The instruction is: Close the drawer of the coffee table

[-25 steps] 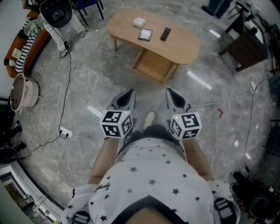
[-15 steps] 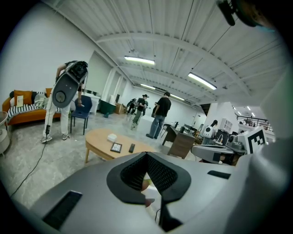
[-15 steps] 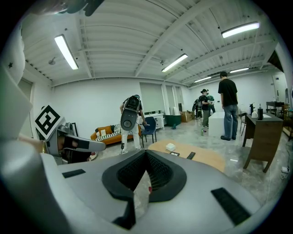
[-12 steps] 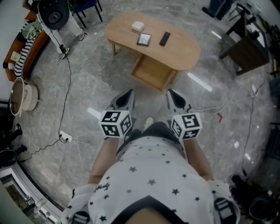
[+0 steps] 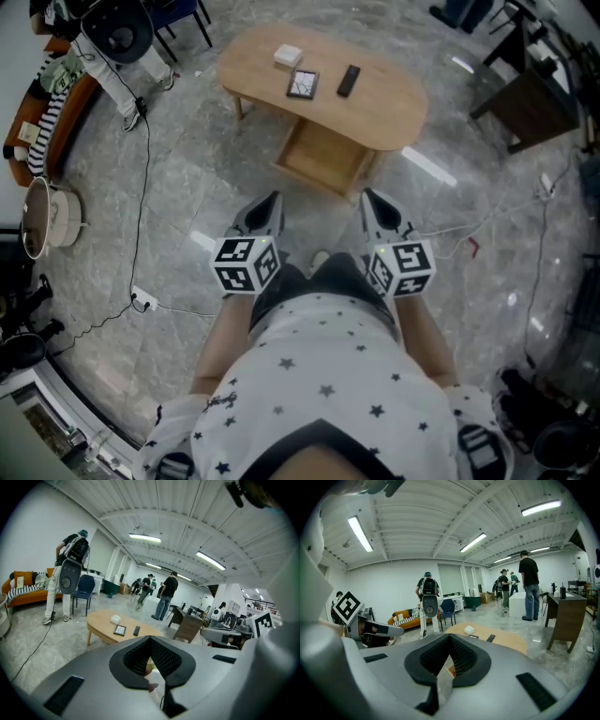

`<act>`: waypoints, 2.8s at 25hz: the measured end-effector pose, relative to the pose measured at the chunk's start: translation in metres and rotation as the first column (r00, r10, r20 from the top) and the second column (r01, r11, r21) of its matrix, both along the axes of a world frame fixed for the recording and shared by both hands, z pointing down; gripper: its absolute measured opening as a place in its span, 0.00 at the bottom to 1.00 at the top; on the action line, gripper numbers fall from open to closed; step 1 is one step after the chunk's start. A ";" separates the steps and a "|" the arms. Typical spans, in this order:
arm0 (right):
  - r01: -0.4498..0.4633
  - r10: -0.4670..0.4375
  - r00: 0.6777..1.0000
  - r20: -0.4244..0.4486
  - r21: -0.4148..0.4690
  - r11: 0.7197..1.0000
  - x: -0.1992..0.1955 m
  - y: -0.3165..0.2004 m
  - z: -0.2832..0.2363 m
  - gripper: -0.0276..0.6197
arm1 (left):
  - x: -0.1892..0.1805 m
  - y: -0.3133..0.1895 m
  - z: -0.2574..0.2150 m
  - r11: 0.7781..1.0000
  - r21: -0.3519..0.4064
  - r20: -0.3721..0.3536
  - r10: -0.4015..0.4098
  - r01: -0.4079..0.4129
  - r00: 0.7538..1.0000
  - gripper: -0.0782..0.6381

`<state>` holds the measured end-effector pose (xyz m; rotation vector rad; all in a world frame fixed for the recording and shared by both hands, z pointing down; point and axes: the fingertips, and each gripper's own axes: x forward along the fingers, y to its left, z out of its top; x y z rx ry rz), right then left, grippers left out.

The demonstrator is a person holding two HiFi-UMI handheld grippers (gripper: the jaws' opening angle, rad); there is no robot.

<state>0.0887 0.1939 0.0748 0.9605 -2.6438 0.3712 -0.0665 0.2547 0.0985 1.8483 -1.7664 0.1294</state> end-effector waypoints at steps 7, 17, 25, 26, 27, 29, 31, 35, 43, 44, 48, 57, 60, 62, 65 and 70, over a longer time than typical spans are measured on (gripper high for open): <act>-0.048 0.048 0.999 -0.007 -0.029 0.998 0.015 -0.006 0.011 0.05 | -0.002 -0.015 0.010 1.000 -0.014 -0.035 0.004 -0.004 0.999 0.12; -0.127 0.125 0.992 -0.024 -0.061 0.990 0.015 -0.022 0.021 0.05 | -0.022 -0.039 0.020 0.998 -0.039 -0.039 0.050 -0.051 0.998 0.12; -0.231 0.230 0.973 -0.028 -0.072 0.970 -0.007 -0.041 0.025 0.05 | -0.051 -0.066 0.025 0.986 -0.070 -0.033 0.148 -0.150 0.988 0.12; -0.244 0.243 0.970 -0.029 -0.073 0.967 -0.011 -0.044 0.026 0.05 | -0.055 -0.070 0.026 0.983 -0.074 -0.029 0.164 -0.166 0.986 0.12; -0.258 0.256 0.966 -0.029 -0.074 0.963 -0.013 -0.046 0.027 0.05 | -0.058 -0.073 0.027 0.981 -0.077 -0.026 0.178 -0.180 0.984 0.12; -0.284 0.282 0.959 -0.032 -0.078 0.956 -0.017 -0.051 0.029 0.05 | -0.066 -0.080 0.030 0.976 -0.084 -0.026 0.198 -0.200 0.980 0.12; -0.306 0.304 0.952 -0.039 -0.080 0.949 -0.020 -0.053 0.032 0.05 | -0.074 -0.086 0.033 0.973 -0.092 -0.029 0.212 -0.214 0.977 0.12; -0.351 0.348 0.936 -0.054 -0.086 0.932 -0.024 -0.055 0.039 0.05 | -0.088 -0.097 0.041 0.963 -0.107 -0.034 0.246 -0.248 0.969 0.12; -0.443 0.436 0.896 -0.083 -0.108 0.890 -0.025 -0.056 0.056 0.05 | -0.106 -0.117 0.057 0.938 -0.142 -0.032 0.315 -0.316 0.949 0.12; -0.451 0.443 0.892 -0.088 -0.110 0.886 -0.025 -0.056 0.058 0.05 | -0.107 -0.119 0.060 0.935 -0.147 -0.032 0.322 -0.323 0.946 0.12; -0.482 0.472 0.875 -0.103 -0.128 0.867 -0.026 -0.055 0.071 0.05 | -0.115 -0.126 0.075 0.921 -0.172 -0.029 0.350 -0.349 0.936 0.12; -0.530 0.512 0.848 -0.139 -0.174 0.830 -0.023 -0.052 0.108 0.05 | -0.130 -0.131 0.122 0.886 -0.242 -0.043 0.397 -0.395 0.917 0.12; -0.542 0.521 0.840 -0.154 -0.188 0.819 -0.020 -0.049 0.124 0.05 | -0.138 -0.133 0.143 0.882 -0.266 -0.038 0.394 -0.390 0.918 0.12; -0.549 0.525 0.835 -0.164 -0.194 0.813 -0.018 -0.048 0.136 0.05 | -0.142 -0.135 0.157 0.879 -0.274 -0.039 0.395 -0.390 0.918 0.12; -0.559 0.531 0.829 -0.178 -0.215 0.801 -0.016 -0.046 0.156 0.05 | -0.146 -0.138 0.178 0.874 -0.285 -0.043 0.398 -0.393 0.916 0.12; -0.570 0.531 0.821 -0.210 -0.256 0.781 -0.007 -0.046 0.198 0.05 | -0.149 -0.146 0.218 0.865 -0.318 -0.044 0.396 -0.389 0.917 0.12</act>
